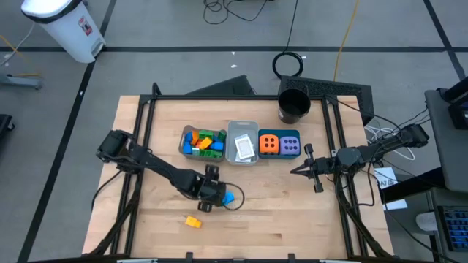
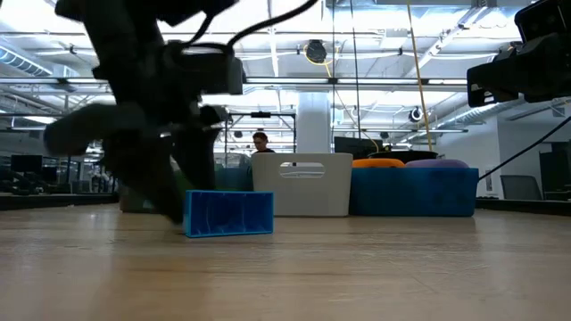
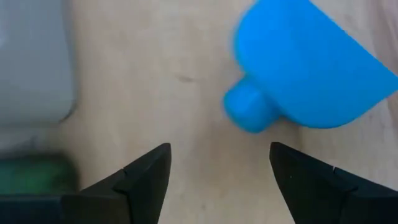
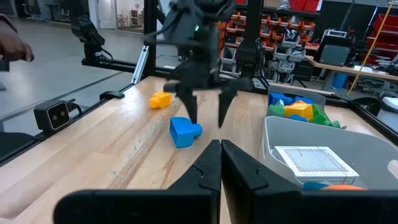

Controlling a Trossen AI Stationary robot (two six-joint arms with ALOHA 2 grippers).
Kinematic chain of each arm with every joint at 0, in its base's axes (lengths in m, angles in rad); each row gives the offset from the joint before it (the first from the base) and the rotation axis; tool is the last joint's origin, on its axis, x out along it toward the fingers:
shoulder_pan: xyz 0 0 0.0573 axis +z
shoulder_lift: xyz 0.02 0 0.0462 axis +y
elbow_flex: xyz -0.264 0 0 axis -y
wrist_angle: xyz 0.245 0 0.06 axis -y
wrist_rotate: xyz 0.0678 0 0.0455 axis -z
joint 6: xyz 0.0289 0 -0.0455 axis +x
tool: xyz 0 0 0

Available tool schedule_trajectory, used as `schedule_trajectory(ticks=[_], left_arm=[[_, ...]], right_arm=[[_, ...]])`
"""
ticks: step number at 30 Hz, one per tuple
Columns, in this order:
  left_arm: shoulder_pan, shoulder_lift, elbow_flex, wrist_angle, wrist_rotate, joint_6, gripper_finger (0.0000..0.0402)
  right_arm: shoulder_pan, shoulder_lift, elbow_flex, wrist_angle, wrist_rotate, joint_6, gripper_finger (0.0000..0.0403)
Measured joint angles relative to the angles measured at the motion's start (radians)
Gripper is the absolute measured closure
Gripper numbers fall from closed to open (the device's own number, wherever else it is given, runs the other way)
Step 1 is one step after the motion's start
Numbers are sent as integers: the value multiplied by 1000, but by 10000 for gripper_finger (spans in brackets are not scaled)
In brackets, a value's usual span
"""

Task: Pick & Place Toys
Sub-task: Put the blue game piece into the black bin

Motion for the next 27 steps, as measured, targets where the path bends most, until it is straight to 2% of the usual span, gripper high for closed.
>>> schedule_trajectory(ticks=[6,9,12,16,24,27], left_arm=[[-1,47,2,66,9,201,128],[-1,50,2,85,10,253,128],[-4,52,2,113,23,261,128],[-12,54,1,136,101,255,128],[-25,54,0,141,242,186,128],[-25,55,0,148,264,144,128]], right_arm=[[0,0,0,0,0,-4,399],[0,0,0,0,0,-6,399],[0,0,0,0,0,-7,399],[0,0,0,0,0,-7,398],[0,0,0,0,0,-7,399],[0,0,0,-1,0,-7,398]])
